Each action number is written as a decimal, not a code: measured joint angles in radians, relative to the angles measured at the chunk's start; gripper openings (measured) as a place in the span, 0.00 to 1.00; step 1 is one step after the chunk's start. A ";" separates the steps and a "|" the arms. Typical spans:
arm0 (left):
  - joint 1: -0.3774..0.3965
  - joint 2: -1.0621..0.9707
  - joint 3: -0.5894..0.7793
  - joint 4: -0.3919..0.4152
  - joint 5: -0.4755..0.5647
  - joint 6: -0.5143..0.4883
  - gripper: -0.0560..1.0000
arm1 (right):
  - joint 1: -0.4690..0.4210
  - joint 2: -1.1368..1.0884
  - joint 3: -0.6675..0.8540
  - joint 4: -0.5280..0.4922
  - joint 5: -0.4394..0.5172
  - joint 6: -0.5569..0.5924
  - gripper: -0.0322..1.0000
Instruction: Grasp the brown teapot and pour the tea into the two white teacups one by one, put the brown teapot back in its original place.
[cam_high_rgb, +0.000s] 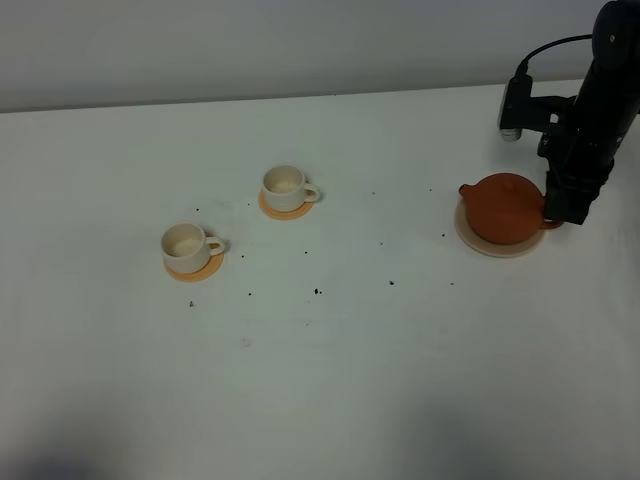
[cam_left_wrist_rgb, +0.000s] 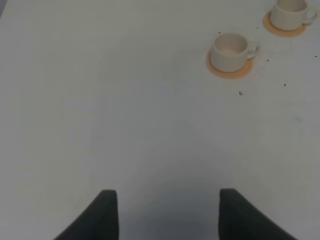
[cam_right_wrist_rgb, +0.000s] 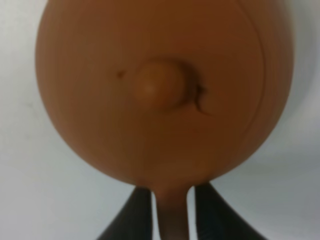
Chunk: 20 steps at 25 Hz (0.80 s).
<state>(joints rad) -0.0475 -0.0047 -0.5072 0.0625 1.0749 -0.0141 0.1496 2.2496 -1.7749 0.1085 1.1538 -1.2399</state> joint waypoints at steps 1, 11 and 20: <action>0.000 0.000 0.000 0.000 0.000 0.000 0.49 | 0.000 0.000 0.000 0.000 0.001 0.002 0.30; 0.000 0.000 0.000 0.000 0.000 0.000 0.49 | 0.014 -0.007 0.000 -0.040 -0.003 0.017 0.44; 0.000 0.000 0.000 0.000 0.000 0.001 0.49 | 0.044 -0.016 -0.003 -0.092 -0.032 0.016 0.39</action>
<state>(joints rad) -0.0475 -0.0047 -0.5072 0.0625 1.0749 -0.0132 0.1935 2.2340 -1.7781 0.0161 1.1220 -1.2241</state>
